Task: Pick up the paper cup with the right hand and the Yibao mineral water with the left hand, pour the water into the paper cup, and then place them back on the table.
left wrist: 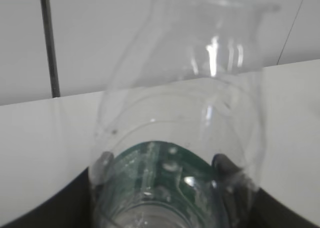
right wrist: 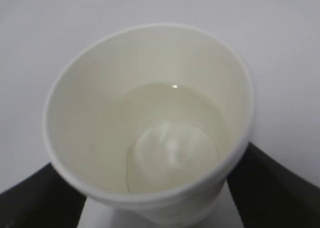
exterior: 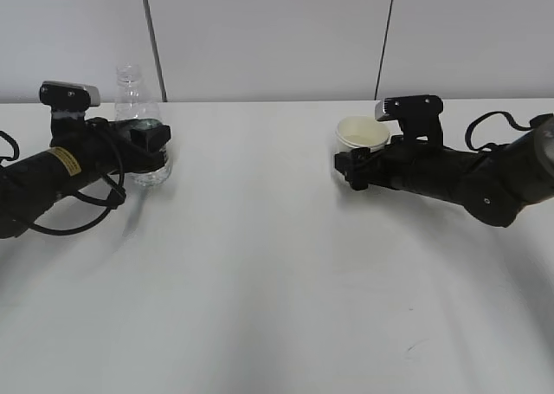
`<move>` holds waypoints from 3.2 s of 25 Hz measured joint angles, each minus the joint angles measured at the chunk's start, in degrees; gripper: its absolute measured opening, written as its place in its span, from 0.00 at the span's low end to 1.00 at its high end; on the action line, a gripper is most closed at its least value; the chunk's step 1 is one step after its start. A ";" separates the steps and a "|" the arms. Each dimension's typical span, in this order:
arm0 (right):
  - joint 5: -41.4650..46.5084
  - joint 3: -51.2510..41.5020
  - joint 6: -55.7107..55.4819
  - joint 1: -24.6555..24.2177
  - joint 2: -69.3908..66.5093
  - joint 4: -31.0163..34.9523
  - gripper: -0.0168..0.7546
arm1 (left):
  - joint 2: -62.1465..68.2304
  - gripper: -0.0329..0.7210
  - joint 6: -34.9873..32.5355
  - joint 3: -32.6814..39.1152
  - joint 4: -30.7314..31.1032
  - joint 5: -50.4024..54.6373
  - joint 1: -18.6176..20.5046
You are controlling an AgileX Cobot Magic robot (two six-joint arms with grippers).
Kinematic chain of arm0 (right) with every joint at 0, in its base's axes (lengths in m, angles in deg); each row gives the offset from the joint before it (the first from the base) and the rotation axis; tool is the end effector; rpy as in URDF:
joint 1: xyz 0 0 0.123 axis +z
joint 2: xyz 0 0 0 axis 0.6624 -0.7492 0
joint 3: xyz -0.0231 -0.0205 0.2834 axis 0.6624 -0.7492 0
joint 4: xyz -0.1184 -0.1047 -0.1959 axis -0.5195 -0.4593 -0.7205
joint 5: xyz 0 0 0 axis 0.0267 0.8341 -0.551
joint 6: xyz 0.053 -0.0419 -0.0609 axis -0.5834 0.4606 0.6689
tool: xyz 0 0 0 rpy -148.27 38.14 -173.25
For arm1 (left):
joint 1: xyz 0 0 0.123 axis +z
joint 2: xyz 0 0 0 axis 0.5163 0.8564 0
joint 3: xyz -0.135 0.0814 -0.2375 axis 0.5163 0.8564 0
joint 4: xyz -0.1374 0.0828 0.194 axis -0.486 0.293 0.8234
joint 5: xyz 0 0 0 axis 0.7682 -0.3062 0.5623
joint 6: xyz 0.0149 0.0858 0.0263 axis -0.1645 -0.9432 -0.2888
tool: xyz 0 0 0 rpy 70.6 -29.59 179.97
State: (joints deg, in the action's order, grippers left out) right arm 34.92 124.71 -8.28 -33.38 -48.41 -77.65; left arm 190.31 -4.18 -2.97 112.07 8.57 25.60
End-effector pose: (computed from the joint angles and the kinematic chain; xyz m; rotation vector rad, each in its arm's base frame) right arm 0.4155 0.0797 0.0926 -0.2730 2.0437 0.3287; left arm 0.4079 -0.0767 0.0997 0.3772 1.7258 -0.4529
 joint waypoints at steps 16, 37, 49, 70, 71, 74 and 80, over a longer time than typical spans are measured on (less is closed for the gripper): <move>5.23 0.00 -4.00 0.00 0.78 -4.96 0.83 | 0.00 0.54 0.00 0.00 0.00 0.00 0.00; 11.46 0.00 -9.60 0.00 4.04 -10.63 0.73 | 0.00 0.54 -0.11 0.00 -0.04 0.02 0.00; 11.59 0.00 -10.89 0.00 4.04 -10.63 0.73 | 0.00 0.54 -0.11 -0.04 -0.04 0.02 0.00; 11.85 0.00 -22.54 0.00 4.04 -21.35 0.78 | 0.00 0.54 -0.11 -0.04 -1.08 0.13 0.00; 11.85 0.00 -23.10 0.00 4.04 -22.14 0.78 | 0.00 0.54 -0.11 -0.04 -1.08 0.13 0.00; 12.44 0.00 -24.29 0.00 4.62 -24.55 0.78 | 0.00 0.54 -0.11 -0.04 -1.12 0.13 0.00; 15.68 0.00 -26.33 0.00 7.26 -27.25 0.78 | 0.00 0.54 -0.11 -0.04 -1.12 0.15 0.00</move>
State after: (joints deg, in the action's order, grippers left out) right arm 50.61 124.71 -34.61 -33.38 -41.16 -104.90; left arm 190.31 -4.29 -3.02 110.95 8.72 25.60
